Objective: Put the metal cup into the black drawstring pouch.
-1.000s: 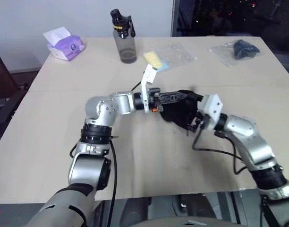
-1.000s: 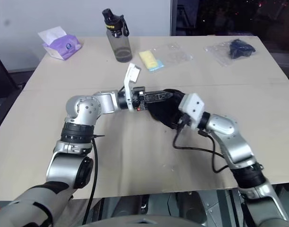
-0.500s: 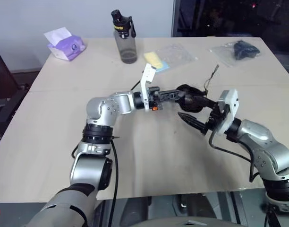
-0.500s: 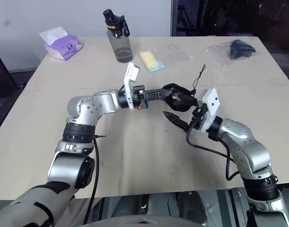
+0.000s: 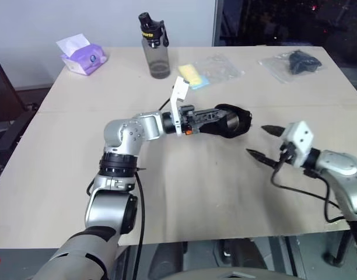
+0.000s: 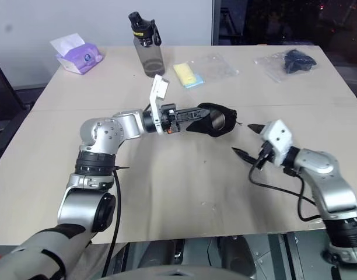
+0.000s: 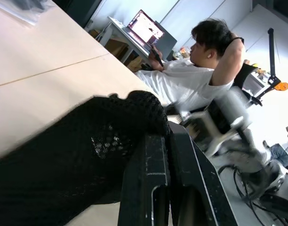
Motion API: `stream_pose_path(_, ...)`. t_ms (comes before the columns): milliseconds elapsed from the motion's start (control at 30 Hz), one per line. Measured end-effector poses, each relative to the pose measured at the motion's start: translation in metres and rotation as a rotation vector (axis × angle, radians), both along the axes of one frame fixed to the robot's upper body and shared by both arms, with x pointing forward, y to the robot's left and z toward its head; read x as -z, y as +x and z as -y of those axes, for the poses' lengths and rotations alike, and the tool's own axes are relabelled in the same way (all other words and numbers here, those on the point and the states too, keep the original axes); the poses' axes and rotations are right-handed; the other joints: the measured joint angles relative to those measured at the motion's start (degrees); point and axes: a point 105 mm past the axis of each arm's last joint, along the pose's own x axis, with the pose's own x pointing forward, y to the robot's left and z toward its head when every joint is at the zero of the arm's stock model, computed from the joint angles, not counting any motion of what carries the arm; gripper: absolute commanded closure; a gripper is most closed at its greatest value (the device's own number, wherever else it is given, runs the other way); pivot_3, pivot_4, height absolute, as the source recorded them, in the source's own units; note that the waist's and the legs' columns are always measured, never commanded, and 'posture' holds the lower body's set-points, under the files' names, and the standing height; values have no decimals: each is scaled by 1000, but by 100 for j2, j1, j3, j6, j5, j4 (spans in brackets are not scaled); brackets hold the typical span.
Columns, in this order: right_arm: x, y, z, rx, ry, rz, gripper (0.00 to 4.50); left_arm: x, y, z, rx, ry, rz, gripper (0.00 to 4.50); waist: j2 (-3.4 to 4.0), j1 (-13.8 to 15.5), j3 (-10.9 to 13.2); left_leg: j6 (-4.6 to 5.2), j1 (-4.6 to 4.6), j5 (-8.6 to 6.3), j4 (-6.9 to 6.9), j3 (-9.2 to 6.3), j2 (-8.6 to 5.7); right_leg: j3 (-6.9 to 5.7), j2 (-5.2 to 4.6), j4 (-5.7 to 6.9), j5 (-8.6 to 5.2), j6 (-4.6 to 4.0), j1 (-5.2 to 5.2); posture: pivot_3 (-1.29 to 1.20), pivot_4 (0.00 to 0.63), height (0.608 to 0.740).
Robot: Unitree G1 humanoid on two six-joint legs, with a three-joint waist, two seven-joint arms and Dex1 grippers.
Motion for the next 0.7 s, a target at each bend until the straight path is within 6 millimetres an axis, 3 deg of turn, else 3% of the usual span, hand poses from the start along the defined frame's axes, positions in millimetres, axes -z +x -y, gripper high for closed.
stream_pose_path(67, 6, 6, -1, 20, -17, 10, 37, 0, 0, 0, 2, -1, -2, 4500, 0, 15, 0, 0, -2, 0, 3, -1, -1, 0, -1, 0, 0, 0, 0, 0, 150, 740)
stream_pose_path(133, 11, 25, -3, 107, 10, 48, 37, 2, -1, 0, 5, 2, -10, 4500, -2, 13, -1, -1, -5, 0, 7, 1, -1, 1, -1, -1, 0, 0, 0, 0, 150, 740)
stream_pose_path(267, 6, 46, -19, 171, 128, 93, 37, 3, -2, 1, 12, 3, -19, 4500, -1, 14, -1, -2, -6, 1, 9, -3, 0, -1, -1, 0, 1, -1, -1, 0, 150, 740)
stream_pose_path(433, -3, 50, -30, 158, 207, 109, 2298, 3, -4, 1, 17, 9, -23, 4500, -1, 47, -1, -2, -12, 1, 9, -6, -3, -7, -7, -6, 1, 0, 0, 0, 150, 740)
stream_pose_path(567, 3, 50, -32, 158, 260, 62, 4195, 4, -4, 1, 18, 10, -26, 4500, -1, 24, -1, -1, -7, 1, 9, -4, -3, -3, -6, 1, 2, -1, 0, 0, 150, 740)
stream_pose_path(600, 6, 51, -33, 164, 265, 50, 4390, 4, -4, 1, 18, 9, -26, 4500, -1, 20, -1, -1, -5, 1, 9, -4, -3, -3, -6, 3, 1, -1, 0, 0, 150, 740)
stream_pose_path(700, 9, 55, -33, 184, 284, 35, 4390, 4, -4, 1, 16, 11, -26, 4500, -1, 9, -1, -1, -5, 1, 9, -5, -2, -3, -4, 5, 1, -1, 0, 0, 150, 740)
